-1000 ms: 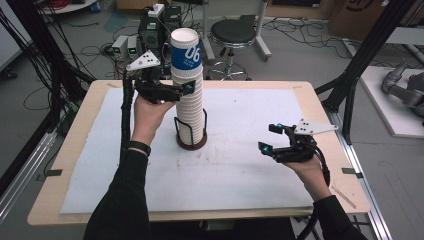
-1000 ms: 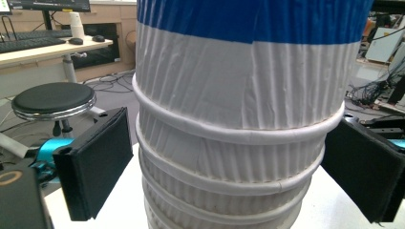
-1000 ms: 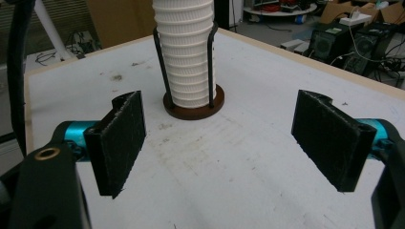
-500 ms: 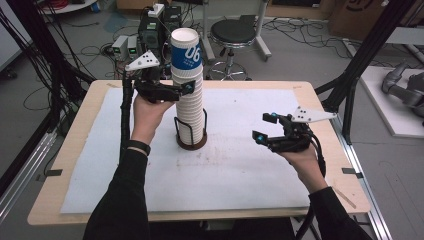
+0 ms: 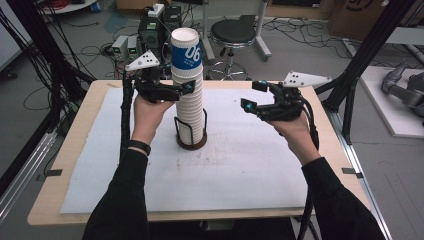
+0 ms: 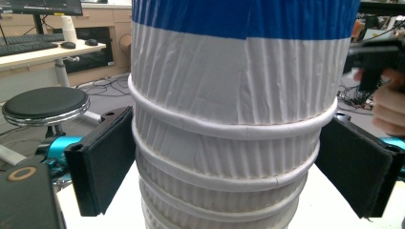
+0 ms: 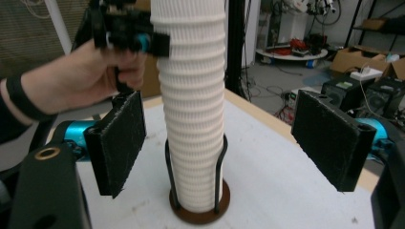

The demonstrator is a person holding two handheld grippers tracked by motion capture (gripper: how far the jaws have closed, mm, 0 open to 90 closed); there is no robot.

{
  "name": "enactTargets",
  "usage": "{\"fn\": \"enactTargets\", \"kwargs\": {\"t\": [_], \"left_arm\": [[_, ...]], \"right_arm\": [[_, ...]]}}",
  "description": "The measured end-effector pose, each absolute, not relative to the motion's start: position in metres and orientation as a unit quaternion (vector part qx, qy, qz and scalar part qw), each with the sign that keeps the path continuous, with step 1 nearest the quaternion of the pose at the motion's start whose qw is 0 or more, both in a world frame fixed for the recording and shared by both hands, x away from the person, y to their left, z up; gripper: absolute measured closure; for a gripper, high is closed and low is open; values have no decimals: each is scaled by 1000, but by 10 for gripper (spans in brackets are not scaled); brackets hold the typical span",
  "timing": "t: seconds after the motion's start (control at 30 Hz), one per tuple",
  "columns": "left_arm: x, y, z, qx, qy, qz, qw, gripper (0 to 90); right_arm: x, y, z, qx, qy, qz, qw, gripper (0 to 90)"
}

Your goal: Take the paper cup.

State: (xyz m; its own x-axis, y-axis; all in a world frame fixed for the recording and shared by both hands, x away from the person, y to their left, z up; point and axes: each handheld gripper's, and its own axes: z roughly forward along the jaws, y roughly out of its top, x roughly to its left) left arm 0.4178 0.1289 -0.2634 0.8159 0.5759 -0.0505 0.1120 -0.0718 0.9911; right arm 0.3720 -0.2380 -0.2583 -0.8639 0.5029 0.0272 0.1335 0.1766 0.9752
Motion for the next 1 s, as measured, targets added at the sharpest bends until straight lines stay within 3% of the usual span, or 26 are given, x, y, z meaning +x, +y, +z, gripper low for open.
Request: {"fn": "enactTargets", "kwargs": {"t": [0.7,1.0], "left_arm": [[419,129,-264,707,242,182,638,110],[418,129,-263,709,240,181,637,110]], "right_arm": [[417,-156,-175,195,724,649,130,197],[428,-115,-155,195,734,639,122,197]]}}
